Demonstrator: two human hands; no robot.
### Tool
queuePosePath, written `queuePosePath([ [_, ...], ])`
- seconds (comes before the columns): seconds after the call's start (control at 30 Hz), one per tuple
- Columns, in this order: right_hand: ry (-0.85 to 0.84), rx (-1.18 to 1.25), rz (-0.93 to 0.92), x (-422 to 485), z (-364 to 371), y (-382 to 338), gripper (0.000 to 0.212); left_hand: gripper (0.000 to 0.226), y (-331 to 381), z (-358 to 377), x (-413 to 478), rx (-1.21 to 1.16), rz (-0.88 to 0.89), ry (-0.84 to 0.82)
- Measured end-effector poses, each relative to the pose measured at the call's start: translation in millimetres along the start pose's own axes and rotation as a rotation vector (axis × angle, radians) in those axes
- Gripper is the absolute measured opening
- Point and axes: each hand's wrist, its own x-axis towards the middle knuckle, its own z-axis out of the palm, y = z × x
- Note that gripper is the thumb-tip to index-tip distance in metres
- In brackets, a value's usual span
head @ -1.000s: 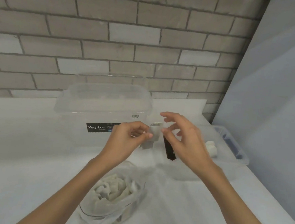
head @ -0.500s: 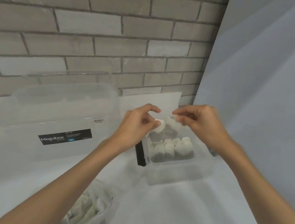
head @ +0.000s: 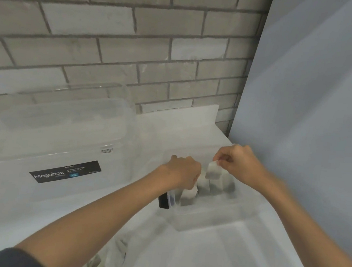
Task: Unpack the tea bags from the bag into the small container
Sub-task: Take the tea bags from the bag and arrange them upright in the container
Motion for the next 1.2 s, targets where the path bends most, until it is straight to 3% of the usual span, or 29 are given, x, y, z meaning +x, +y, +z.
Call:
queuePosePath([
  [0.17, -0.054, -0.002, -0.027, 7, 14, 4, 0.02, 0.026, -1, 13, 12, 0.182, -0.023, -0.051],
  [0.3, -0.105, 0.01, 0.001, 8, 19, 5, 0.019, 0.012, -2, 17, 17, 0.342, -0.045, -0.029],
  [0.5, -0.154, 0.029, 0.049, 11, 22, 3, 0.018, 0.02, 3, 17, 19, 0.513, -0.075, -0.028],
  [0.7, -0.201, 0.034, 0.067, 13, 22, 0, 0.017, 0.02, 5, 18, 18, 0.569, -0.08, -0.023],
  [0.9, -0.281, 0.033, 0.073, 16, 26, -5, 0.02, 0.02, 1, 9, 18, 0.438, -0.109, -0.023],
  [1.2, -0.517, 0.013, 0.082, 27, 52, -18, 0.015, 0.024, -31, -28, -19, 0.007, -0.055, 0.264],
])
